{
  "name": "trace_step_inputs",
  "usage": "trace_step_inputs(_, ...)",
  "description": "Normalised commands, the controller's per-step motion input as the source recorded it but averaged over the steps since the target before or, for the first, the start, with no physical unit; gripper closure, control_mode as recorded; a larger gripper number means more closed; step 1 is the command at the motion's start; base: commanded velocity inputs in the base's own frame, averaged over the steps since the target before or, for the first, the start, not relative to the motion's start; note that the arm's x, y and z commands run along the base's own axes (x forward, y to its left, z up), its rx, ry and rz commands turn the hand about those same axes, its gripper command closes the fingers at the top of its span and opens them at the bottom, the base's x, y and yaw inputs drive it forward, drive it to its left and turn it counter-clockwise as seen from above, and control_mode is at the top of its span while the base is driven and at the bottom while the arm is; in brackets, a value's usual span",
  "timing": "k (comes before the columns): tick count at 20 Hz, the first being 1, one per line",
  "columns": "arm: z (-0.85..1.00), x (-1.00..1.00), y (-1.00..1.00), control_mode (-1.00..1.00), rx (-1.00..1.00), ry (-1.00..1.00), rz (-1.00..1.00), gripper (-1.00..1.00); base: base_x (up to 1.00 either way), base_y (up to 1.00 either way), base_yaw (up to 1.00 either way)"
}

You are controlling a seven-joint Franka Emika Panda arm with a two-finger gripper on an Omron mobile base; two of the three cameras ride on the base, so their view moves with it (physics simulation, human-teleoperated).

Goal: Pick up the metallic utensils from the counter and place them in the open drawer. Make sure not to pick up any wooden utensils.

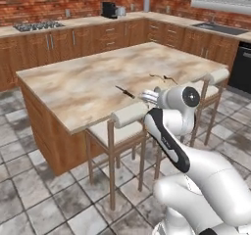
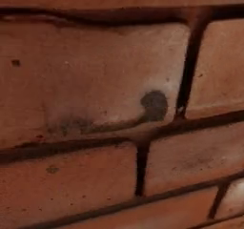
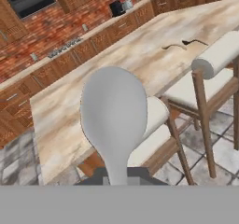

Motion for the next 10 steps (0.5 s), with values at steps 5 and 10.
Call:
trace_step_inputs(5, 0.00, 0.00, 0.00, 1.00, 0.00, 0.00, 0.00, 1.00, 0.13, 1.00, 0.00)
trace_step_inputs(10, 0.00, 0.00, 0.00, 1.00, 0.00, 0.00, 0.00, 1.00, 0.53, 1.00, 0.00)
